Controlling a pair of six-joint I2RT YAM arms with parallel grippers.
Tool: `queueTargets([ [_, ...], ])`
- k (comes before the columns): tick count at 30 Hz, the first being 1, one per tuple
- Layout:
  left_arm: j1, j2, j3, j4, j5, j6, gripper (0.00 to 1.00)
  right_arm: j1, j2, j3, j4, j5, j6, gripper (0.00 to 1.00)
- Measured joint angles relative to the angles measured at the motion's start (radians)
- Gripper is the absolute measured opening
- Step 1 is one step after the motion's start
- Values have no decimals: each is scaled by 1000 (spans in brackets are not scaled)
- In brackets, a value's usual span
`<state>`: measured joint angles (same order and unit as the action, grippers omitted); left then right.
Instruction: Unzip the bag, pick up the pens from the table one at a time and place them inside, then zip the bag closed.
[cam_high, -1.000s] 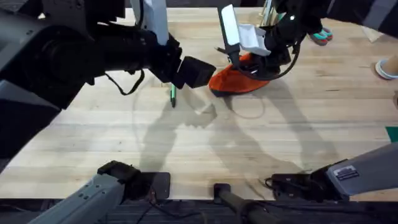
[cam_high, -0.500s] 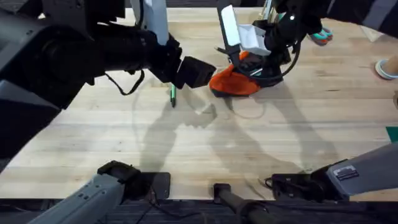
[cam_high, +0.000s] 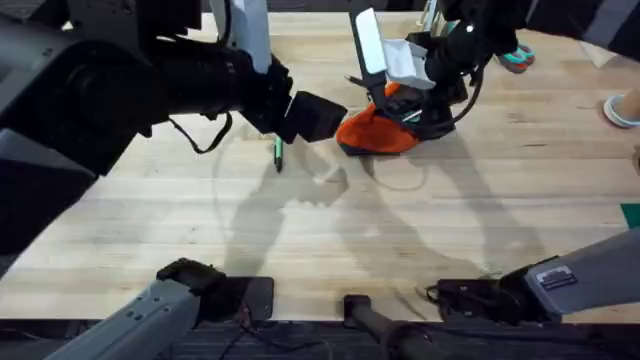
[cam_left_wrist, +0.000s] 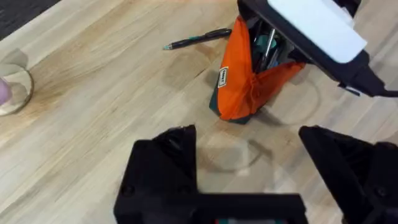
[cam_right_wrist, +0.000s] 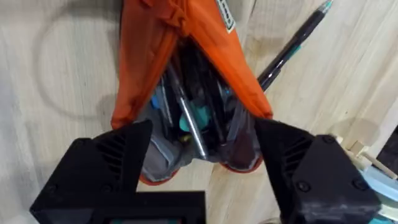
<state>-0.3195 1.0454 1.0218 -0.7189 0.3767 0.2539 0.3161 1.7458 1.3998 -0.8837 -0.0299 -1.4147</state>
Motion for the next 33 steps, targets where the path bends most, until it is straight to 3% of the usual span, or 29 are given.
queueTargets([
  [12,0,0,0,0,0,0,993,2,0,0,-3,0,44,996],
  [23,0,0,0,0,0,0,993,9,0,63,-64,7,513,996],
  [33,0,0,0,0,0,0,993,7,-6,307,-157,-6,853,996],
])
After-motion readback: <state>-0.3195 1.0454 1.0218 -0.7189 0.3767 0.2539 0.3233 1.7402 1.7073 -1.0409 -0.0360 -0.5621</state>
